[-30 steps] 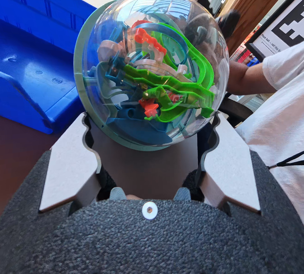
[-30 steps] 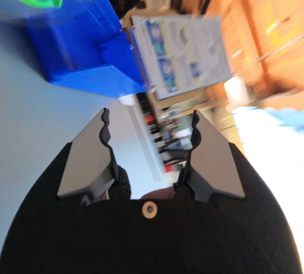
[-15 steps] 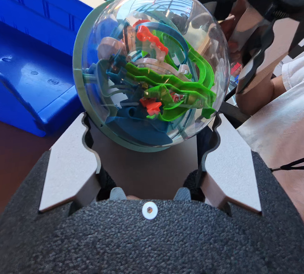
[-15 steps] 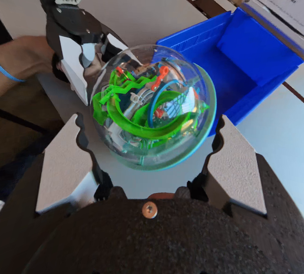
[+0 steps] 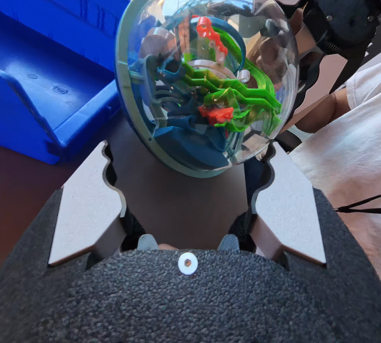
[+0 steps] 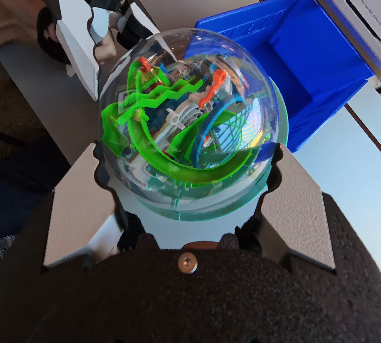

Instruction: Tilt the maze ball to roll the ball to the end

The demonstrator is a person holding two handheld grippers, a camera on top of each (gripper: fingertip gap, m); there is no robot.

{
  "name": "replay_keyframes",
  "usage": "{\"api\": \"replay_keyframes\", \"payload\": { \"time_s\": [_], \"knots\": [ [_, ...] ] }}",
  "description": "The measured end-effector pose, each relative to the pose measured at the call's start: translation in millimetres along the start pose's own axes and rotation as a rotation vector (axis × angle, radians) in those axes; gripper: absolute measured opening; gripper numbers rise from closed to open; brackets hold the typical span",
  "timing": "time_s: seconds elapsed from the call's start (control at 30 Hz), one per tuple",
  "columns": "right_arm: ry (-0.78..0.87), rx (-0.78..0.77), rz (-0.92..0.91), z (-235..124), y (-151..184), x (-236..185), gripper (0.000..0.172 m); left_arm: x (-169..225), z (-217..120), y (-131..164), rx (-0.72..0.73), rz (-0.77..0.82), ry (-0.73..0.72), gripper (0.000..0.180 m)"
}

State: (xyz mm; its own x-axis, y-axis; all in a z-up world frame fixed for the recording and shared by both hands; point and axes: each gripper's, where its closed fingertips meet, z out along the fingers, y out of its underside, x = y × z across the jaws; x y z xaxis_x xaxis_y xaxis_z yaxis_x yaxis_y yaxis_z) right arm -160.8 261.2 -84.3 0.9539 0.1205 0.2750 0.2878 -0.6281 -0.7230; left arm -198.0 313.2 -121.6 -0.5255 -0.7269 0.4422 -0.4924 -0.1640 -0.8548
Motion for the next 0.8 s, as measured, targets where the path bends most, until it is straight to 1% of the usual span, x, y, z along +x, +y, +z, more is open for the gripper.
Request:
{"api": "replay_keyframes", "payload": {
  "time_s": [0.17,0.27,0.57,0.8],
  "knots": [
    [-0.028,0.004,-0.012,-1.7,3.7,1.9,0.154,7.2,10.7,0.4,-0.016,-0.044,0.078,0.140],
    [-0.034,0.004,-0.013,-2.2,4.8,2.6,0.154,14.5,11.3,0.0,0.003,-0.048,0.112,0.129],
    [-0.040,-0.027,-0.072,-1.8,2.2,-1.6,0.154,17.1,9.0,5.2,0.012,-0.027,0.080,0.129],
    [-0.091,0.007,0.028,-3.9,-13.4,-5.3,0.153,17.6,6.7,8.9,0.008,-0.016,0.065,0.129]
  ]
}}
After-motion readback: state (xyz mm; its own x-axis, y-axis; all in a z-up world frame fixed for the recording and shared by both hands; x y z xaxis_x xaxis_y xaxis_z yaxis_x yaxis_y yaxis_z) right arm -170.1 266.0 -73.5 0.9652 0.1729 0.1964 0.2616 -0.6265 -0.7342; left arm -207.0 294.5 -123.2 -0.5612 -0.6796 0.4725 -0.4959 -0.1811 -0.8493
